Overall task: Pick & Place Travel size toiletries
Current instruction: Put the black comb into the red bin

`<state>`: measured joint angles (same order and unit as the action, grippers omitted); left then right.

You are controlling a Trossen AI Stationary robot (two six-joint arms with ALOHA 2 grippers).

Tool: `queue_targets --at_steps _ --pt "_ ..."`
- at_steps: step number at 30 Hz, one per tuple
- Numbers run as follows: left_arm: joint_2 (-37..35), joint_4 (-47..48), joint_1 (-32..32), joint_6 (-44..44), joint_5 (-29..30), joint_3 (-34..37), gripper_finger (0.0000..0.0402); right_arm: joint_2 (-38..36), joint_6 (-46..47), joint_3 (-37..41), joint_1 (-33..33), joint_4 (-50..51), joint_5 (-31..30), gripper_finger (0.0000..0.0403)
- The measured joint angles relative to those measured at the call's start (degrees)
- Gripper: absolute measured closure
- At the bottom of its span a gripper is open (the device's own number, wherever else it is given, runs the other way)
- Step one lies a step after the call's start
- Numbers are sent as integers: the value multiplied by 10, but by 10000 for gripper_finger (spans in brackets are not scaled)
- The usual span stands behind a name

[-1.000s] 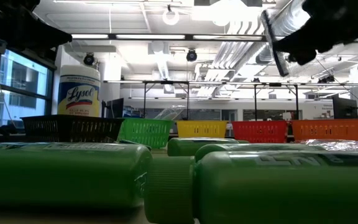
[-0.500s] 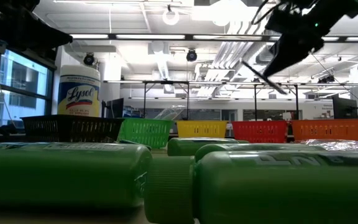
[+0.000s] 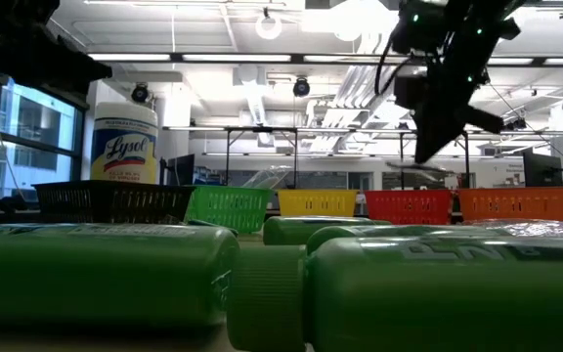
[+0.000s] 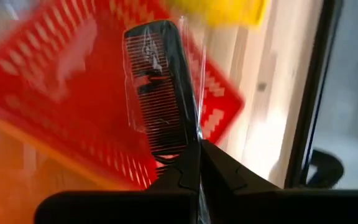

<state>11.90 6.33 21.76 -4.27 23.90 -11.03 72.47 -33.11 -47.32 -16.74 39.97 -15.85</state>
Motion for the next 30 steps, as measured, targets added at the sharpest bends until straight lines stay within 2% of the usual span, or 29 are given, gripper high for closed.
queue_targets --at_steps 3,9,17,24,30 --pt "0 3 0 0 0 0 402 27 -17 -1 -7 20 -32 401" --pt "0 3 0 0 0 0 402 81 -72 -1 -12 -12 -48 401" --pt "0 2 0 2 0 0 402 140 -90 -1 3 -34 -38 401" --pt "0 2 0 1 0 0 402 149 -101 -1 27 -75 -35 401" --pt "0 3 0 -4 0 0 402 152 -103 -1 24 -97 24 401"
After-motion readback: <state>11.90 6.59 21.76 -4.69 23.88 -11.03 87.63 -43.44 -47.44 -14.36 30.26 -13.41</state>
